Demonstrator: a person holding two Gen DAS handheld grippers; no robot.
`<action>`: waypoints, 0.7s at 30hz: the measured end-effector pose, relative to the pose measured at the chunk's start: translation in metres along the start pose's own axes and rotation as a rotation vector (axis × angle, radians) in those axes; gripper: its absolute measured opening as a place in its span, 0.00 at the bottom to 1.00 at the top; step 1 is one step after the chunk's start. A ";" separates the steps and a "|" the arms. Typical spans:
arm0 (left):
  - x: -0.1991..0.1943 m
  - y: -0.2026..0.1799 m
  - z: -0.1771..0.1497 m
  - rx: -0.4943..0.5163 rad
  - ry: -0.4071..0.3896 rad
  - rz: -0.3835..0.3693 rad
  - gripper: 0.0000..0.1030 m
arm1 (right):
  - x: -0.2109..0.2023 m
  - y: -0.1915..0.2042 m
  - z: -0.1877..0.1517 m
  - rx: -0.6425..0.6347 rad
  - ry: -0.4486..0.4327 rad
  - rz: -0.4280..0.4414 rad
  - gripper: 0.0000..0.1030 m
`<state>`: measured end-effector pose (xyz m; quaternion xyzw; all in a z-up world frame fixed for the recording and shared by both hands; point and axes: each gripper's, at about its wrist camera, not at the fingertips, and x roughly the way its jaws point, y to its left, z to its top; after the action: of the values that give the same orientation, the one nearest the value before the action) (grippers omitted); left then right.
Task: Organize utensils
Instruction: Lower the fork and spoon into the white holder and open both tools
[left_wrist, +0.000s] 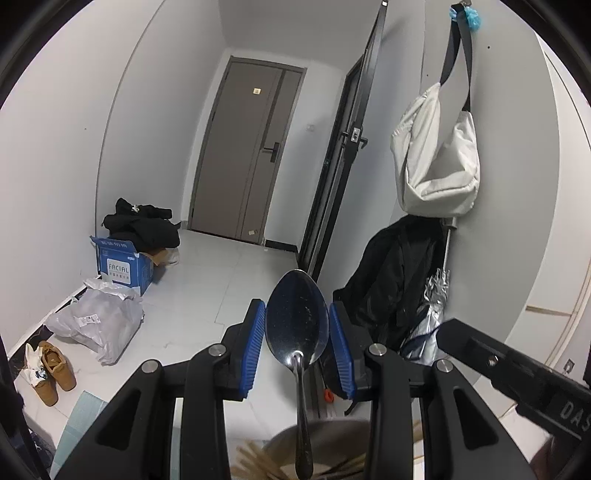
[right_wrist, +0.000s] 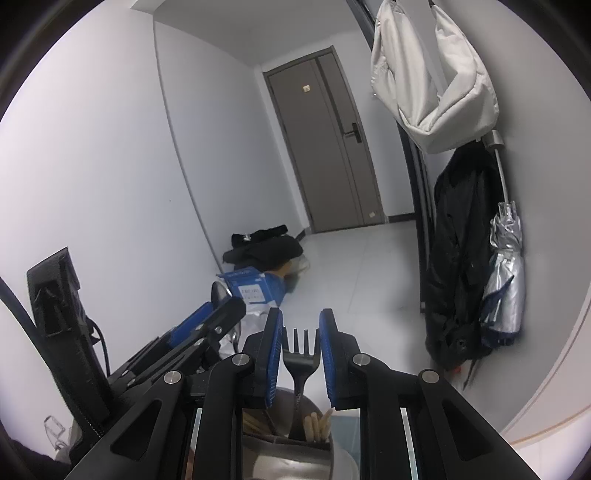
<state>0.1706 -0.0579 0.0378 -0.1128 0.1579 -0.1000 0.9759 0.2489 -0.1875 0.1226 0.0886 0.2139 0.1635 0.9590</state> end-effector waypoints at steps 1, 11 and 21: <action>-0.001 0.000 -0.001 0.005 0.003 0.000 0.30 | 0.000 -0.001 -0.001 0.001 0.003 0.000 0.19; -0.003 -0.002 -0.004 0.052 0.157 -0.106 0.30 | 0.011 0.005 -0.015 -0.020 0.086 0.041 0.19; -0.018 0.011 0.007 -0.023 0.275 -0.159 0.58 | 0.001 0.009 -0.029 0.012 0.139 0.083 0.30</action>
<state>0.1577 -0.0421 0.0471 -0.1215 0.2816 -0.1894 0.9328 0.2342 -0.1756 0.0987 0.0915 0.2769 0.2076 0.9337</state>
